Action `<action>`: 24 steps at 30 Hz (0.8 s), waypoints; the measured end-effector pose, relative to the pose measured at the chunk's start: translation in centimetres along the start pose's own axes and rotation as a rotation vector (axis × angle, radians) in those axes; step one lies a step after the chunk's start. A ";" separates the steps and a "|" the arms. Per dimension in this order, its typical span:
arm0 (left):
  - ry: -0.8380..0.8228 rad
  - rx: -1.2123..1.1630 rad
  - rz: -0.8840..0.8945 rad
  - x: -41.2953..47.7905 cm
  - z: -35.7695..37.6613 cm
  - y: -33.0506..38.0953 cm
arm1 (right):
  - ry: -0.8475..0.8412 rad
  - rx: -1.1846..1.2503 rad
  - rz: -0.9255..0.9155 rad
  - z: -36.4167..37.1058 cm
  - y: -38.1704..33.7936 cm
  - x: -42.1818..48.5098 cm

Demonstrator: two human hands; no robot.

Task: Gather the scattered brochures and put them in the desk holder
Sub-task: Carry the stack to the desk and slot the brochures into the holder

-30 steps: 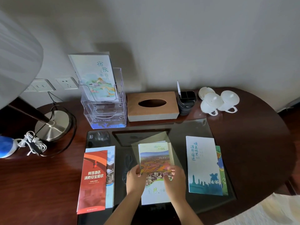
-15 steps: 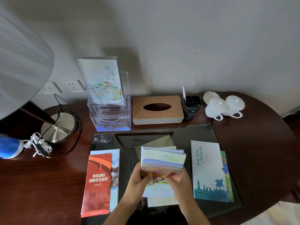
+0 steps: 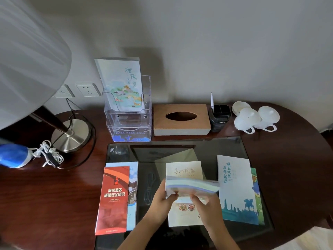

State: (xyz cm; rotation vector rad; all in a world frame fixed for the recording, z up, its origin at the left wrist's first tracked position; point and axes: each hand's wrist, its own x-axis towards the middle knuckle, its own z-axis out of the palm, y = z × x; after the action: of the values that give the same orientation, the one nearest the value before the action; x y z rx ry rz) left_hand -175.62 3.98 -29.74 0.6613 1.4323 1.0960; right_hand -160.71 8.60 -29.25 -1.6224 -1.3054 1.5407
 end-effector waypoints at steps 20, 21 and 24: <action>0.757 0.853 -0.297 -4.0 -18.4 -5.5 | -0.345 -0.142 0.292 11.2 -0.3 3.2; 0.731 0.852 -0.267 -3.8 -18.7 -5.9 | -0.352 -0.144 0.296 11.1 -0.1 3.3; 0.679 0.748 -0.206 -3.3 -19.5 -6.7 | -0.346 -0.145 0.308 11.1 0.4 3.6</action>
State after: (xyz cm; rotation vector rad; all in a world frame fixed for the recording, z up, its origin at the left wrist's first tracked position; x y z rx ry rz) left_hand -192.56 -6.53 -36.16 0.6512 2.4907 0.6091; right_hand -171.60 9.16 -33.32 -1.7670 -1.4199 2.0262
